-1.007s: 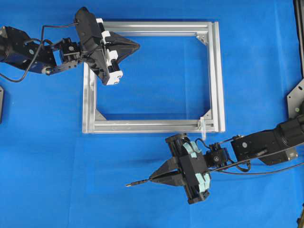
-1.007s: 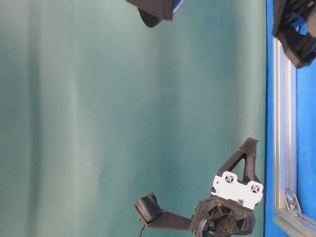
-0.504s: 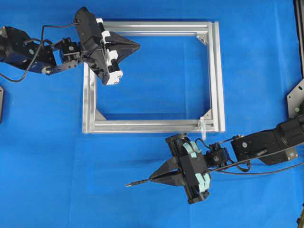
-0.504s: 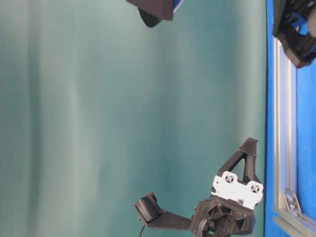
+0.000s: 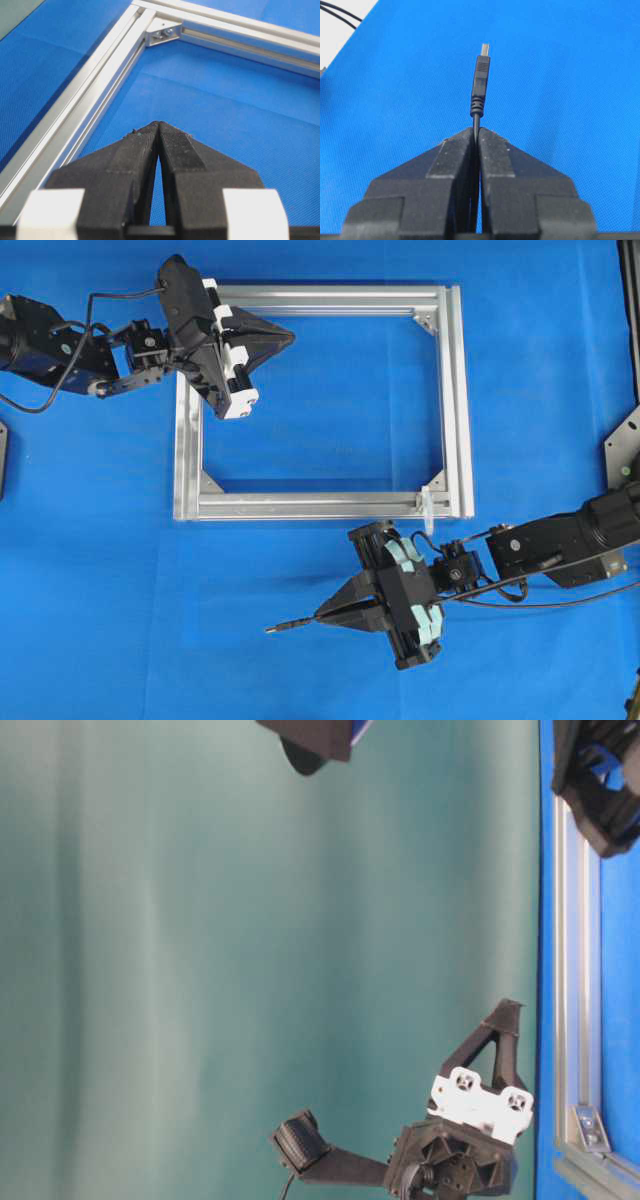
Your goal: Insert the wire through the string loop located on the right side.
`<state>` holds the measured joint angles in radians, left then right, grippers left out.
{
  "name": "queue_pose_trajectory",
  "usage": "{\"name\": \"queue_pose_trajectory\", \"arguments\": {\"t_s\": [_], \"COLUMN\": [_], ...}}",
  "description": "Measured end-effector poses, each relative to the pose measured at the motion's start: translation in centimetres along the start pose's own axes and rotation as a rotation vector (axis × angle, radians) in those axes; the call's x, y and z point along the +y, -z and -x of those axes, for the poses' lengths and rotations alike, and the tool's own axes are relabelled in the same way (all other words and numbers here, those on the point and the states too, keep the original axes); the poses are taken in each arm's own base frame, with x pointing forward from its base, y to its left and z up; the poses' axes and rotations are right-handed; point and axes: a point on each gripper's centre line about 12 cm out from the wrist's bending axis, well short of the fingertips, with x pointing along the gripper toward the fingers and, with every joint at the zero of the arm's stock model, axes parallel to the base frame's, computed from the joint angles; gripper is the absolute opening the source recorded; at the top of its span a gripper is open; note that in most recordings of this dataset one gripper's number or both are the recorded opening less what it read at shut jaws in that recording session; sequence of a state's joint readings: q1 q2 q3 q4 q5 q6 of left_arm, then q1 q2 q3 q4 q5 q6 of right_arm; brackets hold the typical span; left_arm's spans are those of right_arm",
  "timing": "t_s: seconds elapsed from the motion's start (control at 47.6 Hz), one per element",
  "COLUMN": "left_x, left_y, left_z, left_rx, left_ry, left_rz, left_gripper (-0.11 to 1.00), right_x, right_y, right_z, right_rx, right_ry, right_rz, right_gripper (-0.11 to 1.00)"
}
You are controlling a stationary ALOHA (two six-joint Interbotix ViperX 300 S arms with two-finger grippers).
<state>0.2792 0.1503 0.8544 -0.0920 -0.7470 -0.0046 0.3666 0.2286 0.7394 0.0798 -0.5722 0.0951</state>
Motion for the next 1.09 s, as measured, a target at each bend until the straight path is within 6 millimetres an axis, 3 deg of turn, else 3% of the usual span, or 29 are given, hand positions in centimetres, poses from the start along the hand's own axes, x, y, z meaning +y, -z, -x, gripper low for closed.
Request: {"name": "queue_pose_trajectory", "arguments": {"t_s": [0.441,0.714,1.091], "left_x": [0.0,0.0,0.0], "left_y": [-0.1,0.0,0.1], "left_z": [0.0,0.0,0.0], "left_rx": [-0.002,0.0,0.002], "left_ry": [0.0,0.0,0.0], "left_rz": [-0.001,-0.002,0.001], "left_gripper": [0.0,0.0,0.0], "right_x": [-0.1,0.5,-0.1], "right_y": [0.6,1.8,5.7], "right_z": [0.9,4.4,11.1], "right_rx": [0.015,0.044,0.119], "right_ry": [0.002,-0.016,0.015], "right_rz": [-0.003,0.006,-0.039], "right_gripper": [-0.04,-0.04,-0.04]}}
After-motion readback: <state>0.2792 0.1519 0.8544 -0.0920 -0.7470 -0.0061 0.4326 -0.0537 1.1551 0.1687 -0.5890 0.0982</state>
